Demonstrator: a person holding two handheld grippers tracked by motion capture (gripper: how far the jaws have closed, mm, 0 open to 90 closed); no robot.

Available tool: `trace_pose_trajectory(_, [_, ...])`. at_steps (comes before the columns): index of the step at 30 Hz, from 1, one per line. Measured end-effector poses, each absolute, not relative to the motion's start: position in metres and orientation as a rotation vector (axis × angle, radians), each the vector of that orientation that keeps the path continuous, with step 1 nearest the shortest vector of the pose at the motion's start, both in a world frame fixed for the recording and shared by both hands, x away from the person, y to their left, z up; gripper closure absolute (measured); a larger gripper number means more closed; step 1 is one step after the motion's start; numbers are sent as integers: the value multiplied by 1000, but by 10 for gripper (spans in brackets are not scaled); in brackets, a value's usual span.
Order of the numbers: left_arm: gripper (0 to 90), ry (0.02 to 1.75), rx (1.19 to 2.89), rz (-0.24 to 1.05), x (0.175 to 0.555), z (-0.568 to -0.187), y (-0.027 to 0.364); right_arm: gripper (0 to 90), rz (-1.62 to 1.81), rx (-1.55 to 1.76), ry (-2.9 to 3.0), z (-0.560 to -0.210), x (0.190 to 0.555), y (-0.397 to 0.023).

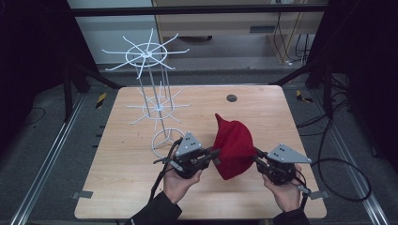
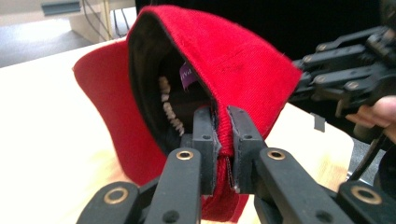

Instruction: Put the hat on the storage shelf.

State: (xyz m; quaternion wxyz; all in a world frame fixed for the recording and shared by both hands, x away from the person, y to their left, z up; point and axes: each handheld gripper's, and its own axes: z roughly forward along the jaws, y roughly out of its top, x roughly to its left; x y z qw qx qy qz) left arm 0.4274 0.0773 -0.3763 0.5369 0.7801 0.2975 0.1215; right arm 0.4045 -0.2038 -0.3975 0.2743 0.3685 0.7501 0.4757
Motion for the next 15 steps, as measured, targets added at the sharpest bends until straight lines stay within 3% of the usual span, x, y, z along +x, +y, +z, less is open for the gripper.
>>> trace_pose_trajectory(15, [816, 786, 1896, 280, 407, -420, 128, 785, 1170, 763, 2278, -392, 410, -148])
